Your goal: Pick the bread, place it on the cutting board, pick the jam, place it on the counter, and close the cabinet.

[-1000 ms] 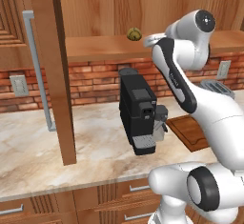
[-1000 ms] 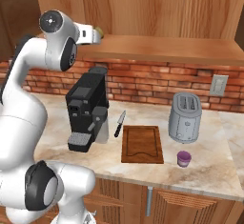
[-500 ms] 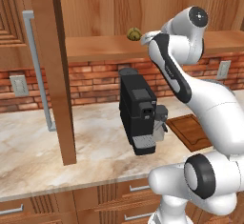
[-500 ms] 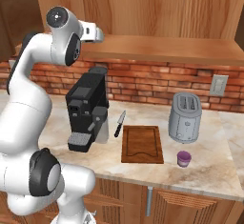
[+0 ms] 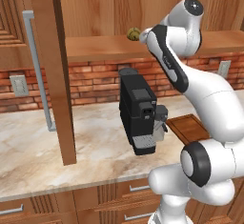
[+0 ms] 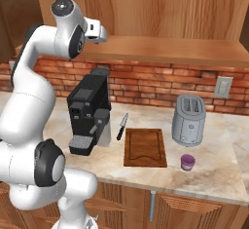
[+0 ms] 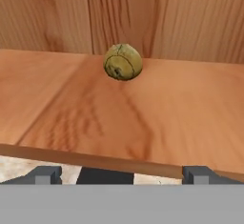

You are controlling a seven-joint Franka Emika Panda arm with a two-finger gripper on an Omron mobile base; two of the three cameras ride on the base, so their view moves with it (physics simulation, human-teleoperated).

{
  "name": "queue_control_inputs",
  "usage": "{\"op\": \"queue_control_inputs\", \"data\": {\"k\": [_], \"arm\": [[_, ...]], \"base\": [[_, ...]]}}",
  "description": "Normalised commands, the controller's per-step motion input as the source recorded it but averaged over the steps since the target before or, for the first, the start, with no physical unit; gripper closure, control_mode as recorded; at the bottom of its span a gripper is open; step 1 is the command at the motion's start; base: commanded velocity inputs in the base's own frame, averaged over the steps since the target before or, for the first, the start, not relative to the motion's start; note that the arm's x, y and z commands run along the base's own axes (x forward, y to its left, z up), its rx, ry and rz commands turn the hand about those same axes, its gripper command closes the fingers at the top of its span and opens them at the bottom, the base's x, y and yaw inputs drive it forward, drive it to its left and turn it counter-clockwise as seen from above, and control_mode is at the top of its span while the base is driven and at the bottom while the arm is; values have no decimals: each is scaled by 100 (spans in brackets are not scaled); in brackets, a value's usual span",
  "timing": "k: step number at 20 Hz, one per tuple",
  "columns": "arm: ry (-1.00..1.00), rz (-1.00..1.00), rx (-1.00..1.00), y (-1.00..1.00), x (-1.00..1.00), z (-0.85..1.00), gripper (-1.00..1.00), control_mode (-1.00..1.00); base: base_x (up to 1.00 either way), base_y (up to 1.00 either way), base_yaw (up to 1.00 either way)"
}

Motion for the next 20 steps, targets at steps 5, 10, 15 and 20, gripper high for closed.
{"op": "queue_control_inputs", "data": {"k": [5, 10, 15, 20], "arm": [[0, 0, 0, 0, 12, 0, -100, -100], [0, 0, 0, 4, 16, 0, -100, -100], [0, 0, 0, 4, 21, 0, -100, -100], [0, 0, 0, 3, 22, 0, -100, -100]], "base": [[0, 0, 0], [0, 0, 0], [0, 0, 0], [0, 0, 0]]}}
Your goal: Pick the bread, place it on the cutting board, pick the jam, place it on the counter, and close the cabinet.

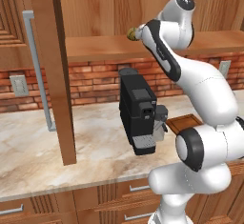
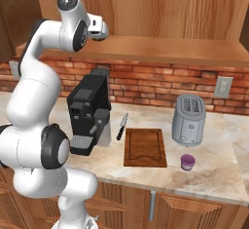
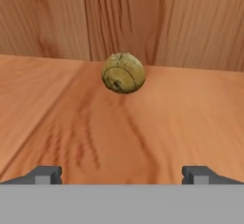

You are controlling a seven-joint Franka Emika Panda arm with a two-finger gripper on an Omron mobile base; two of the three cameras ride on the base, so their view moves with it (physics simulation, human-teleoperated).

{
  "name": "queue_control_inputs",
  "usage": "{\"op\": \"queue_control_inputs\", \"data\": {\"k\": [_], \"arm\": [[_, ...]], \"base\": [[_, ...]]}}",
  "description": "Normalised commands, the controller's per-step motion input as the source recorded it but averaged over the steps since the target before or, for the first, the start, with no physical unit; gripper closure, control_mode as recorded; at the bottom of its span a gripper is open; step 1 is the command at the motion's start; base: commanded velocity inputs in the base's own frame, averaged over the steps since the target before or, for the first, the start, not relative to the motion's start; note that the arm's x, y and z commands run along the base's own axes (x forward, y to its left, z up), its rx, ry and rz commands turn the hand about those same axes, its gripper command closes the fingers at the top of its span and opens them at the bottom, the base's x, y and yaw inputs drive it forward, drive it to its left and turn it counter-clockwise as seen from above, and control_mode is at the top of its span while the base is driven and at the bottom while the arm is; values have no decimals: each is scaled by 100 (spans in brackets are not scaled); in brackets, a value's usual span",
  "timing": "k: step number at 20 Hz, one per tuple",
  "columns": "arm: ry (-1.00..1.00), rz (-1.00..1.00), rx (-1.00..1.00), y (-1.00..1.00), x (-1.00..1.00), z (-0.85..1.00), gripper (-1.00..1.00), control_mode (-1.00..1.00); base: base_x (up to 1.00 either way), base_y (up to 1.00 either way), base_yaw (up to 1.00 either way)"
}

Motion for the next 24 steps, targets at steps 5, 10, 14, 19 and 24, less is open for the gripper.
{"op": "queue_control_inputs", "data": {"k": [5, 10, 14, 19, 24], "arm": [[0, 0, 0, 5, 20, 0, -100, -100], [0, 0, 0, 7, 20, 0, -100, -100], [0, 0, 0, 7, 18, 0, -100, -100], [0, 0, 0, 5, 21, 0, -100, -100], [0, 0, 0, 0, 23, -1, -100, -100]], "base": [[0, 0, 0], [0, 0, 0], [0, 0, 0], [0, 0, 0], [0, 0, 0]]}}
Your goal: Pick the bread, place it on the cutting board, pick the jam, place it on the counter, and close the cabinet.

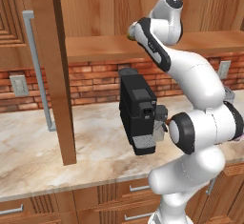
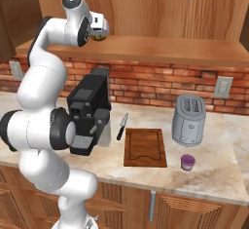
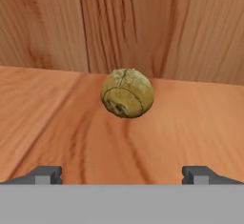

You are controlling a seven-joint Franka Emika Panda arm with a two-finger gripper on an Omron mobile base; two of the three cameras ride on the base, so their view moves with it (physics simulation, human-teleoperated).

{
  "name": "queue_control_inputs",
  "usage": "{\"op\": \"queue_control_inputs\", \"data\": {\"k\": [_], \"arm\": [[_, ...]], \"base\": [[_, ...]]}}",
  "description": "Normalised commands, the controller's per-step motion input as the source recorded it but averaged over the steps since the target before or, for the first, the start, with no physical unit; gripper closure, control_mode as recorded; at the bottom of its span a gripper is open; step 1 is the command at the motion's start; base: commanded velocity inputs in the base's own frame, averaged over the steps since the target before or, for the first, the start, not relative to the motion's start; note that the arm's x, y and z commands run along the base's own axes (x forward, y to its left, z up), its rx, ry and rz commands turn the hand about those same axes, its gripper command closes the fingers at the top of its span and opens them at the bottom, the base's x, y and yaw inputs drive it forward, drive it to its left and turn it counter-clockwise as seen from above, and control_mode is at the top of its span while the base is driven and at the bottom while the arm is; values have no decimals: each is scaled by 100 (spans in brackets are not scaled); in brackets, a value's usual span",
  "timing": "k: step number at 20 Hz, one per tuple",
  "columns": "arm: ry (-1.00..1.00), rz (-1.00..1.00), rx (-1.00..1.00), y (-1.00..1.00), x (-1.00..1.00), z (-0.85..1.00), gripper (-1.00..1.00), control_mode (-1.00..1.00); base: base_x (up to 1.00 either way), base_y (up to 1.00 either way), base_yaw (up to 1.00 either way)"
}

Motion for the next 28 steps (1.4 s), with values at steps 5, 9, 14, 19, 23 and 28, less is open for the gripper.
{"op": "queue_control_inputs", "data": {"k": [5, 9, 14, 19, 23, 28], "arm": [[0, 0, 0, 0, 22, -9, -100, -100], [0, 0, 0, 0, 15, -17, -100, -100], [0, 0, 0, 0, 18, -20, -100, -100], [0, 0, 0, 0, 23, 0, -100, -100], [0, 0, 0, 0, 20, 0, -100, -100], [0, 0, 0, 0, 22, 0, -100, -100]], "base": [[0, 0, 0], [0, 0, 0], [0, 0, 0], [0, 0, 0], [0, 0, 0], [0, 0, 0]]}}
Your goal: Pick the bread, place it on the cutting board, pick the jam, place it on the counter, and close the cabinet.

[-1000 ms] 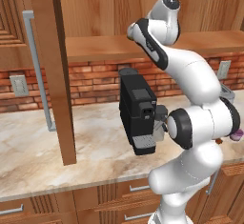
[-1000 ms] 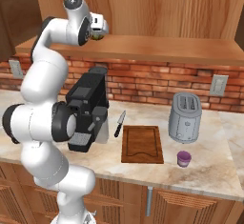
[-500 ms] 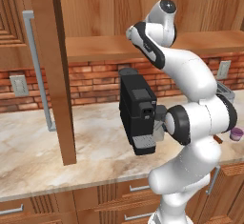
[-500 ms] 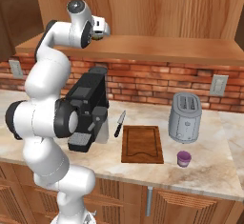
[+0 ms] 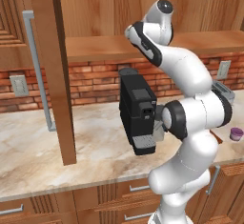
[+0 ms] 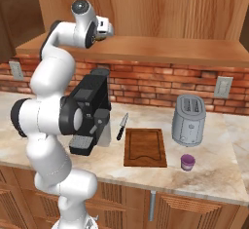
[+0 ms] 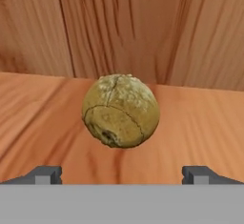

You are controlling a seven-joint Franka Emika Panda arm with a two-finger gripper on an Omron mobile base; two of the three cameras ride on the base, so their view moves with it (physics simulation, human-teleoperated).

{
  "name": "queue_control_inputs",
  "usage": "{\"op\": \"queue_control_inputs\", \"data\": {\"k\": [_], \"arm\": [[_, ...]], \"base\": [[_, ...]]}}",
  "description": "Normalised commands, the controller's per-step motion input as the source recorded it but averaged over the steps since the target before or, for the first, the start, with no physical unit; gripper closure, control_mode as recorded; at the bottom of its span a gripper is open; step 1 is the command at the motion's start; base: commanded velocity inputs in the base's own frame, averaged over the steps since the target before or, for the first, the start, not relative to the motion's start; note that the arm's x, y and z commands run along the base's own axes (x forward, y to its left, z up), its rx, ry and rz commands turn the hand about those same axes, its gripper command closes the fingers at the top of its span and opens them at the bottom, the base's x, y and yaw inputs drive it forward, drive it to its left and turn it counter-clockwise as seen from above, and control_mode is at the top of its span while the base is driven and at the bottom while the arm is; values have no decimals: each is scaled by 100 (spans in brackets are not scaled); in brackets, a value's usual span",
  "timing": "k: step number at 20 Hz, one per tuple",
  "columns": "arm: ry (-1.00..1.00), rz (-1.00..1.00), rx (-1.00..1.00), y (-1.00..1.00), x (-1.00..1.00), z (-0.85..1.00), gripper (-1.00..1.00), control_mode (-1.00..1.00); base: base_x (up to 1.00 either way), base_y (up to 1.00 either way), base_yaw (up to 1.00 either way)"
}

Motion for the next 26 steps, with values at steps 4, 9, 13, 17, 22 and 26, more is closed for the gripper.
{"op": "queue_control_inputs", "data": {"k": [4, 9, 13, 17, 22, 26], "arm": [[0, 0, 0, 0, 20, 0, -100, -100], [0, 0, 0, 0, 22, 0, -100, -100], [0, 0, 0, 0, 16, 0, -100, -100], [0, 0, 0, 0, 14, 0, -100, -100], [0, 0, 0, 2, 17, -2, -100, -100], [0, 0, 0, 2, 17, -2, -100, -100]], "base": [[0, 0, 0], [0, 0, 0], [0, 0, 0], [0, 0, 0], [0, 0, 0], [0, 0, 0]]}}
